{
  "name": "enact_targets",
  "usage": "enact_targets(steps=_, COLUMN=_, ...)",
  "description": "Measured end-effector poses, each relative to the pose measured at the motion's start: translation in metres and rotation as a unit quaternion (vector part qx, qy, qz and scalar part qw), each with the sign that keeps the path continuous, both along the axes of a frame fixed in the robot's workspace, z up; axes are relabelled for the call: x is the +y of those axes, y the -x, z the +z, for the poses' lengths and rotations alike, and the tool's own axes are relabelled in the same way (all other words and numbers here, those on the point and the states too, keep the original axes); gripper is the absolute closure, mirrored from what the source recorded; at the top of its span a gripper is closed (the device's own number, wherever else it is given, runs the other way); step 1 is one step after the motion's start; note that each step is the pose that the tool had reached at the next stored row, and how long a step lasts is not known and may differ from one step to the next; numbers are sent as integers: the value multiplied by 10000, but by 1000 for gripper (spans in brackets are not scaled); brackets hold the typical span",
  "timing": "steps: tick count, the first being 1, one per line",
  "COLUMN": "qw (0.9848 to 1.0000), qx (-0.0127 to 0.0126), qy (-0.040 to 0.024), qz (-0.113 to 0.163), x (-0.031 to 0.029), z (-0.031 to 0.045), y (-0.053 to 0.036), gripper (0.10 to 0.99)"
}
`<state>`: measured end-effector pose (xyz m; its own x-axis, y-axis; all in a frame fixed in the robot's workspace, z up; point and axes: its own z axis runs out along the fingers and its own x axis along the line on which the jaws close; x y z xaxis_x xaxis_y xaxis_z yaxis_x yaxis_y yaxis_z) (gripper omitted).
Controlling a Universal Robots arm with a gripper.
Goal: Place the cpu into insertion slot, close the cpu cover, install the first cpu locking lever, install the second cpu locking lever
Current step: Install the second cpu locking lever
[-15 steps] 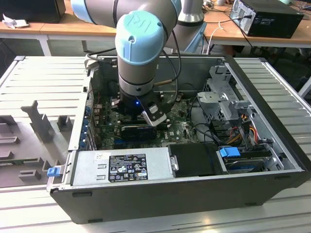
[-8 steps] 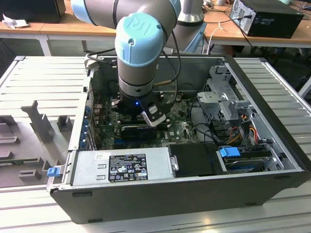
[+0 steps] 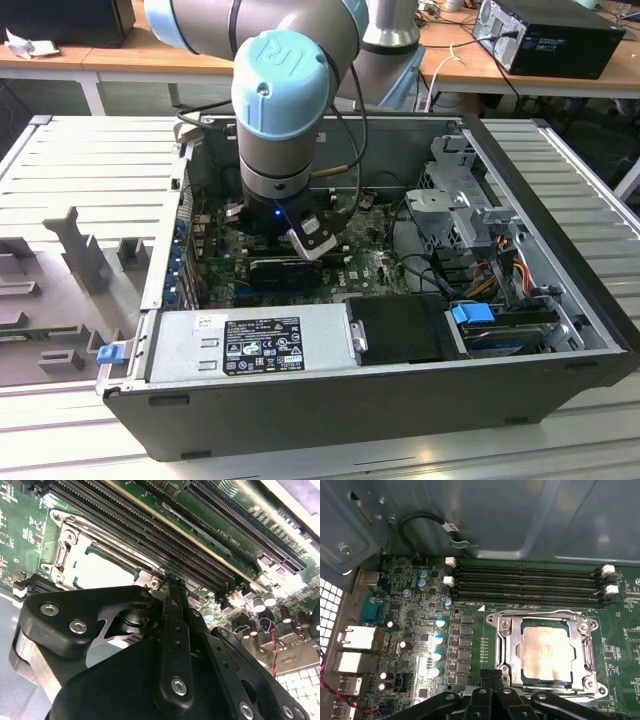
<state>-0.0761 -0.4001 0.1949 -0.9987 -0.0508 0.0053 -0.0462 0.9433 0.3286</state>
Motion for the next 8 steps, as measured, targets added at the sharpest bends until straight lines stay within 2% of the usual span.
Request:
enact_targets(steps=4, qw=10000, qx=1, qy=0, qz=-1, x=0, z=-12, y=2, gripper=980)
enact_targets(steps=8, qw=10000, qx=0, qy=-2, qz=-1, x=0, z=64, y=6, gripper=980)
